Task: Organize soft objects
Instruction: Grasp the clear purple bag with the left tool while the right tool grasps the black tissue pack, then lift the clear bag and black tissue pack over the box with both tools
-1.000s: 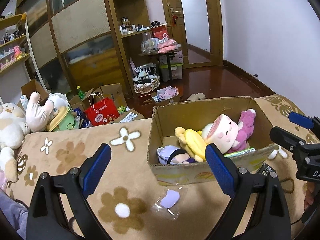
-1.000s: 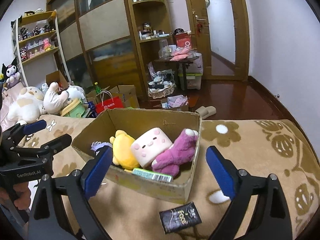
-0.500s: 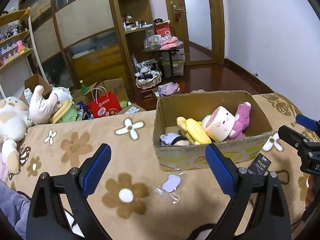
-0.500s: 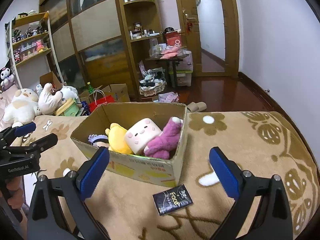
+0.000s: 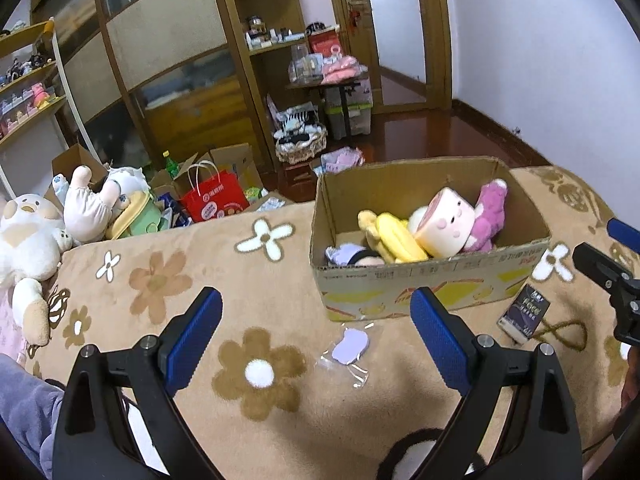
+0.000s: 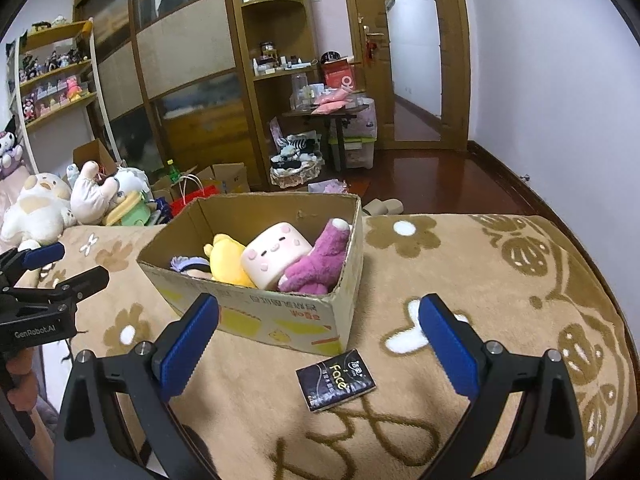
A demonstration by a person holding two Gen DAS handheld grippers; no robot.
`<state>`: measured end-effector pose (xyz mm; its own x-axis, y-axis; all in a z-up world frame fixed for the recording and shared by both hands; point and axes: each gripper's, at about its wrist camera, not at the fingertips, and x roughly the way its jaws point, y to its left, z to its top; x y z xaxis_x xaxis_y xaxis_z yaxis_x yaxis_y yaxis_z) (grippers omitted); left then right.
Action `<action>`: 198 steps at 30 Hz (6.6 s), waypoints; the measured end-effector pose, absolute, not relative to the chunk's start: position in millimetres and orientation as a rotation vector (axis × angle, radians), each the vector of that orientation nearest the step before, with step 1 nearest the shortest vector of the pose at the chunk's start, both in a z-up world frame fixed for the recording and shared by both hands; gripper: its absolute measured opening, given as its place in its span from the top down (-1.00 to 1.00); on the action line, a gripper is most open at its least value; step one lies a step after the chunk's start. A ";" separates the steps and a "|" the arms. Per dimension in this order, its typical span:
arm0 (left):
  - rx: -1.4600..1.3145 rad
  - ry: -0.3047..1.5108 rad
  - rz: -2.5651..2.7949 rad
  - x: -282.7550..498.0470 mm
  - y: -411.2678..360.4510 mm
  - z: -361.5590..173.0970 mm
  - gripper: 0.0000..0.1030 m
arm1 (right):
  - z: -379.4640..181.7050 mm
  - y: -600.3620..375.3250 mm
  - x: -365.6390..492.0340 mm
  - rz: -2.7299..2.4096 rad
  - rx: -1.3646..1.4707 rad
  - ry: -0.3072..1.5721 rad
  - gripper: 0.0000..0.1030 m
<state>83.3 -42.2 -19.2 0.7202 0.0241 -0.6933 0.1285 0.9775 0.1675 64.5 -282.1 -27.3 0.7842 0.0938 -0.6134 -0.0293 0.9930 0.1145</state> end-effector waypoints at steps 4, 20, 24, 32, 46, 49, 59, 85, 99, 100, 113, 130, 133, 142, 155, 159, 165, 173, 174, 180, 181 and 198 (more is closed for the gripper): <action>0.226 0.801 -0.041 90.9 -44.3 -31.9 -0.83 | -35.6 -284.1 70.3 0.071 0.118 0.690 -1.00; 0.233 0.974 -0.072 136.3 -50.2 -83.2 -0.83 | -80.9 -284.4 97.7 0.038 0.122 0.807 -1.00; 0.212 1.026 -0.071 148.4 -48.0 -99.4 -0.83 | -90.8 -282.9 102.6 0.031 0.118 0.835 -1.00; 0.189 1.095 -0.080 160.9 -47.2 -122.8 -0.83 | -112.0 -283.0 110.8 0.011 0.108 0.891 -1.00; 0.256 1.135 -0.084 165.8 -56.3 -146.7 -0.83 | -147.9 -287.5 126.9 -0.003 0.109 0.990 -1.00; 0.253 1.163 -0.087 167.2 -54.4 -155.9 -0.83 | -153.2 -285.1 128.4 -0.002 0.096 1.004 -1.00; 0.171 1.214 -0.091 175.1 -40.6 -172.4 -0.83 | -161.2 -278.3 125.8 -0.007 0.052 1.016 -1.00; 0.032 1.219 -0.102 169.8 -3.9 -166.5 0.10 | -176.1 -253.7 106.0 -0.011 0.014 1.038 -0.75; -0.008 1.269 -0.089 160.2 6.4 -171.6 0.09 | -170.3 -251.6 89.4 -0.003 0.006 1.051 -0.59; -0.013 1.268 -0.091 158.9 6.7 -172.4 0.10 | -170.0 -252.2 89.0 -0.002 0.006 1.050 -0.59; -0.043 1.240 -0.061 139.0 5.6 -161.8 0.15 | -163.8 -255.0 87.8 0.002 0.013 1.043 -0.57; 0.026 1.042 -0.078 90.9 -15.6 -95.8 0.15 | -114.6 -255.5 54.3 0.003 0.066 0.920 -0.57; 0.046 0.960 -0.082 77.8 -18.7 -74.3 0.15 | -99.3 -254.7 45.7 0.006 0.069 0.873 -0.57; 0.100 0.724 -0.083 44.8 -22.9 -20.6 0.15 | -54.2 -250.7 24.4 0.014 0.063 0.725 -0.57; 0.166 0.459 -0.112 21.9 -36.4 36.3 0.14 | 12.0 -244.2 12.4 0.042 0.016 0.502 -0.57; 0.165 0.416 -0.131 27.2 -41.3 50.7 0.14 | 27.9 -241.6 16.6 0.059 -0.006 0.459 -0.57; 0.140 0.351 -0.157 43.6 -49.5 84.9 0.14 | 51.6 -236.3 37.7 0.090 -0.027 0.396 -0.57; 0.153 0.253 -0.172 68.2 -57.2 126.2 0.13 | 74.9 -233.7 73.5 0.126 -0.037 0.341 -0.58; 0.153 0.249 -0.169 73.9 -57.4 127.9 0.13 | 76.4 -233.5 78.5 0.128 -0.041 0.337 -0.58; 0.114 0.294 -0.159 99.4 -51.4 110.8 0.13 | 67.4 -242.4 95.4 0.143 0.008 0.337 -0.58; 0.113 0.303 -0.158 103.5 -50.6 107.2 0.13 | 63.3 -244.8 97.3 0.147 0.025 0.340 -0.58; 0.140 0.482 -0.162 161.3 -56.8 22.8 0.12 | -4.2 -247.3 144.1 0.170 0.062 0.467 -0.58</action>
